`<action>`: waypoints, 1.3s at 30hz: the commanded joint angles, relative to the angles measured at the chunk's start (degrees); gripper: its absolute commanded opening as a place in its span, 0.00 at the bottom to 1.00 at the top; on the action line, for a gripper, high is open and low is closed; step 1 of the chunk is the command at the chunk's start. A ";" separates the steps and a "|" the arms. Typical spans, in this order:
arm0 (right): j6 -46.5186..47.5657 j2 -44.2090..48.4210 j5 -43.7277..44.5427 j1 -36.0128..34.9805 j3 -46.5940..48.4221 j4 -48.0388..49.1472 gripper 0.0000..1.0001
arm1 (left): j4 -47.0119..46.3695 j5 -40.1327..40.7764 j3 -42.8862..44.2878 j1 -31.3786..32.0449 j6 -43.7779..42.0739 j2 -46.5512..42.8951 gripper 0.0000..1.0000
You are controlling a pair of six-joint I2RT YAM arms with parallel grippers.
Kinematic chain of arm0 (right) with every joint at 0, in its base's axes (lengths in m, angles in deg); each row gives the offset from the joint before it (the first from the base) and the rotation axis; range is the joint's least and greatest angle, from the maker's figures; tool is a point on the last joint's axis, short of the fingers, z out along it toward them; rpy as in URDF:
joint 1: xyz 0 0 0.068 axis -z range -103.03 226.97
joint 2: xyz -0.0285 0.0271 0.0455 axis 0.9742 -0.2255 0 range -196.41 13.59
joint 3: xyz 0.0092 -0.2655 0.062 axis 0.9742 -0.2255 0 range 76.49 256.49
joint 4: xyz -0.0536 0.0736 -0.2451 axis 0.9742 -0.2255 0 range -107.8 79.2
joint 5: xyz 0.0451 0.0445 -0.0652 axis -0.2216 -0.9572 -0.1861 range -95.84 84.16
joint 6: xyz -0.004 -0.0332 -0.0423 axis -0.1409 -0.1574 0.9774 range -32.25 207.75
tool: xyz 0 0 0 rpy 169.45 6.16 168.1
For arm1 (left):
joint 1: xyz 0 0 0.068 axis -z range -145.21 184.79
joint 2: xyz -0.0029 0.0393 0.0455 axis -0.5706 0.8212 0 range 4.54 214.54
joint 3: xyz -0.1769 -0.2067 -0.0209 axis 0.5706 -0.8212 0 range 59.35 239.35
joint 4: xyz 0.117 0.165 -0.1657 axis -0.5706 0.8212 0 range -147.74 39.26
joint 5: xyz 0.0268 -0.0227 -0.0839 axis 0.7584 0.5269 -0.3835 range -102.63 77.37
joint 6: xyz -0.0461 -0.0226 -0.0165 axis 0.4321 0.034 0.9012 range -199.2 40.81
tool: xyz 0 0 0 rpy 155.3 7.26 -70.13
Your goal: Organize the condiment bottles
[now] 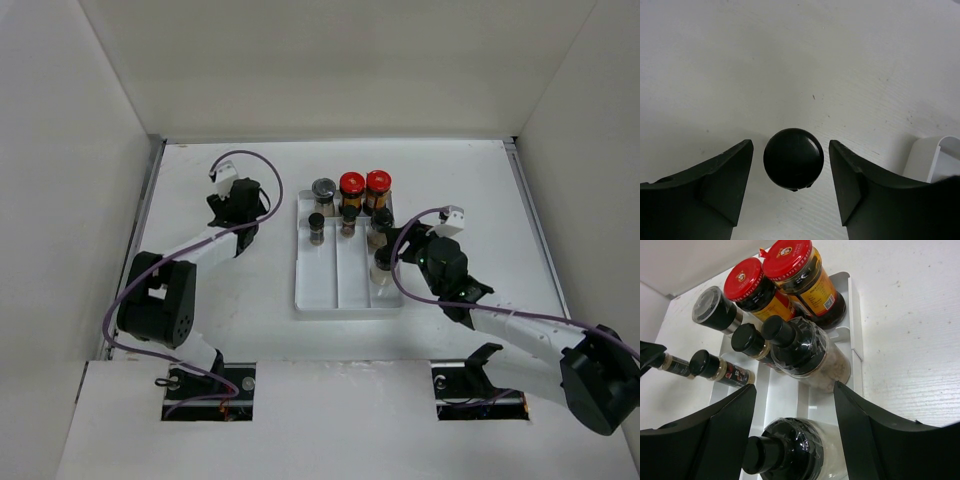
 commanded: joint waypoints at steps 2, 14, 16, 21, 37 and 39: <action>0.33 -0.20 -0.86 0.14 1.74 3.11 0.71 | -3.51 0.91 2.08 -0.45 0.19 -0.37 0.49; -0.19 0.15 -0.95 0.14 1.30 3.28 0.71 | 2.44 -0.49 -4.86 9.90 -3.23 -18.80 0.29; -0.11 -0.03 -0.68 0.14 1.39 3.28 0.71 | 6.13 -1.29 -5.48 13.16 -4.20 -22.67 0.29; -0.19 0.41 -0.68 0.14 1.22 3.28 0.71 | 15.19 -1.99 -3.38 20.62 -5.96 -27.60 0.29; -1.60 4.28 0.63 1.98 -0.98 3.81 0.71 | -1.49 -6.56 5.51 37.17 -6.66 -9.69 0.28; -1.60 4.45 0.72 2.07 -1.07 3.81 0.71 | -3.25 -6.82 5.68 36.99 -6.14 -7.32 0.28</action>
